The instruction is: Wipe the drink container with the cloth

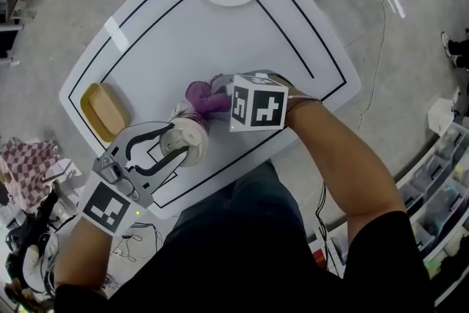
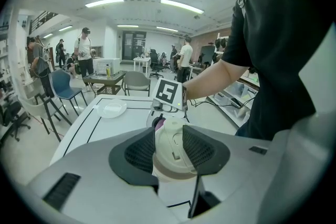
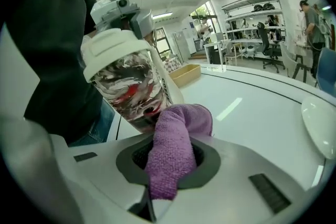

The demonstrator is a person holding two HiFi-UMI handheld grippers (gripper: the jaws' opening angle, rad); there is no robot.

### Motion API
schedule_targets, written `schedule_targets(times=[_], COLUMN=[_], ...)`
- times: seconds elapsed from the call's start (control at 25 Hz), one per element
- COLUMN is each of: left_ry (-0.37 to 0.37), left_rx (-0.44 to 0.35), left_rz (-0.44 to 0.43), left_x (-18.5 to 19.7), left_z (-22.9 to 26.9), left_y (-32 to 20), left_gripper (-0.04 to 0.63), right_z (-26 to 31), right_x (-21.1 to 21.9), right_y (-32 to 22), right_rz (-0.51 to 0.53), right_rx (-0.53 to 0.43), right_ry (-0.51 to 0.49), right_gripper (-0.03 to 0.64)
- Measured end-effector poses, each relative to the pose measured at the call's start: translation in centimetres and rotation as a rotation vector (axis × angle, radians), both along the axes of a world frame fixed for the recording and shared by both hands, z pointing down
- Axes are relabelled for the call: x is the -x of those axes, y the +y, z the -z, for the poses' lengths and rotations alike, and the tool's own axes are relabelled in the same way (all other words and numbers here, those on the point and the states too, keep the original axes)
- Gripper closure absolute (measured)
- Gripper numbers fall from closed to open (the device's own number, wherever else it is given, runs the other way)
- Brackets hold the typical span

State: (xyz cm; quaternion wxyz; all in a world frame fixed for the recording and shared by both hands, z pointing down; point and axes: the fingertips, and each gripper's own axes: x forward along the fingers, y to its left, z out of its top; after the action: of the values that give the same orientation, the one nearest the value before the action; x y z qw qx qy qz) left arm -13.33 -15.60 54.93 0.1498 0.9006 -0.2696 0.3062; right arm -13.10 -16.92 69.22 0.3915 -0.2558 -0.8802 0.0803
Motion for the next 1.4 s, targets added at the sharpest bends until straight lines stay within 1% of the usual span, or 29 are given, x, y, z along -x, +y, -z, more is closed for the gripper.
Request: schedule_targets(times=[0.12, 0.24, 0.6, 0.84, 1.0, 1.12, 1.2, 1.32, 1.4], left_ry=[0.003, 0.011, 0.015, 0.026, 0.030, 0.034, 0.043, 0.036, 0.033], left_rx=[0.002, 0.003, 0.007, 0.042, 0.049, 0.068, 0.082, 0.089, 0.081], left_rz=[0.005, 0.011, 0.020, 0.046, 0.086, 0.113, 0.113, 0.108, 0.110], left_x=[0.0, 0.0, 0.0, 0.0, 0.1, 0.0, -0.1, -0.2, -0.1], left_z=[0.0, 0.0, 0.2, 0.1, 0.2, 0.3, 0.6, 1.1, 1.9], left_y=[0.0, 0.0, -0.2, -0.4, -0.3, -0.3, -0.1, 0.3, 0.4], left_gripper=[0.411, 0.411, 0.411, 0.411, 0.411, 0.410, 0.382, 0.376, 0.373], right_z=[-0.8, -1.4, -1.8, -1.1, 0.5, 2.2, 3.6, 6.3, 8.4], right_x=[0.2, 0.3, 0.3, -0.3, -1.6, -2.9, -3.6, -4.7, -5.3], right_y=[0.0, 0.0, 0.0, -0.2, -0.3, -0.8, -1.0, -1.3, -1.5], right_rz=[0.042, 0.060, 0.043, -0.004, -0.072, -0.163, -0.230, -0.323, -0.377], right_rx=[-0.045, -0.065, -0.057, -0.021, -0.002, 0.025, 0.046, 0.068, 0.067], right_ry=[0.035, 0.060, 0.070, 0.071, 0.044, 0.022, -0.001, -0.042, -0.074], right_gripper=[0.548, 0.548, 0.548, 0.548, 0.548, 0.548, 0.548, 0.548, 0.548])
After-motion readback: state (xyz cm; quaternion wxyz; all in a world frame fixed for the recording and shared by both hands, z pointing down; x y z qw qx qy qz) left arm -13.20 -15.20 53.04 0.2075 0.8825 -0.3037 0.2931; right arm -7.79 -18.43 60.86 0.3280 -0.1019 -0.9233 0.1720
